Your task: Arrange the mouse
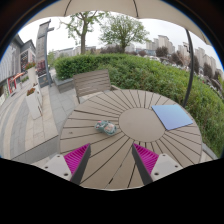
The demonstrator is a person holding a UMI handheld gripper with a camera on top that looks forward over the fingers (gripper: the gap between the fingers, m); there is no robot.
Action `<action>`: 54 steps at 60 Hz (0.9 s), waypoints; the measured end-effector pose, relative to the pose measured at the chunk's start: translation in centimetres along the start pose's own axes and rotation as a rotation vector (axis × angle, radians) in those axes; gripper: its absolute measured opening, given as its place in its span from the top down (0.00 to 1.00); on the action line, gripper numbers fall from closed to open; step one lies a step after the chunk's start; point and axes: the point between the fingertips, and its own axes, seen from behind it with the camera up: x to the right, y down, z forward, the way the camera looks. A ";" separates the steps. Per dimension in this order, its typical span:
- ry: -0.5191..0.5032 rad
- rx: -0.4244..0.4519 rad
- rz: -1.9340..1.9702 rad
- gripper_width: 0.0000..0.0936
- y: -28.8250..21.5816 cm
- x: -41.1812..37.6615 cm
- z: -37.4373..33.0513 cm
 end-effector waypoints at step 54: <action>0.107 -0.007 0.002 0.08 -3.4 1.3 20.2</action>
